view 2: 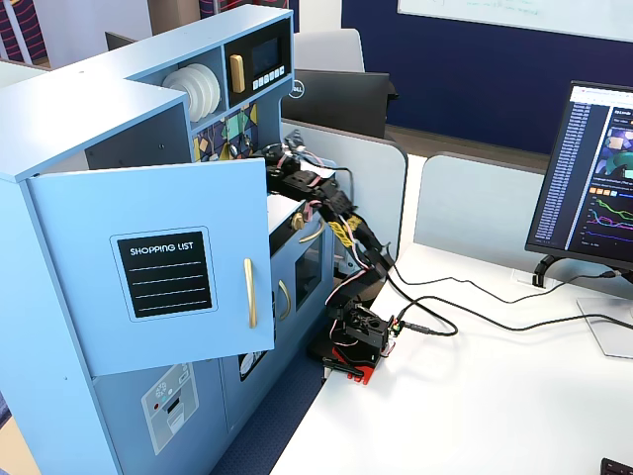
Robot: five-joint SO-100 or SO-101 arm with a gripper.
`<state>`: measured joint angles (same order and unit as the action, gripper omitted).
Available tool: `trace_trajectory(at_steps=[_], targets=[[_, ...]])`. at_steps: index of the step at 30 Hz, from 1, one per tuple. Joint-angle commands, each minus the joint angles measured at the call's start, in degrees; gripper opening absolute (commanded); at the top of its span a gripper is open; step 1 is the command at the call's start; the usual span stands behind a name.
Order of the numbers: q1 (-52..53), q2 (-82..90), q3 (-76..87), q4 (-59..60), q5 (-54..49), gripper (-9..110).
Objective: Pick up the lid from the counter and put it on the green recipient
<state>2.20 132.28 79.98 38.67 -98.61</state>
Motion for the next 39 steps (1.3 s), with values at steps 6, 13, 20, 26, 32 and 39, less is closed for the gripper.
trace_trajectory(at_steps=[6, 13, 20, 26, 32, 39], targets=[[2.72, 26.54, 21.09, 18.81, 2.11, 20], [1.93, 39.55, 44.12, 31.11, -0.88, 0], [0.97, 46.85, 64.69, 31.03, 2.37, 0], [1.05, 49.75, 78.13, 33.57, 9.49, 0], [-1.58, 49.75, 87.10, 39.02, 11.43, 0], [-2.64, 49.83, 91.67, 45.44, 13.36, 0]])
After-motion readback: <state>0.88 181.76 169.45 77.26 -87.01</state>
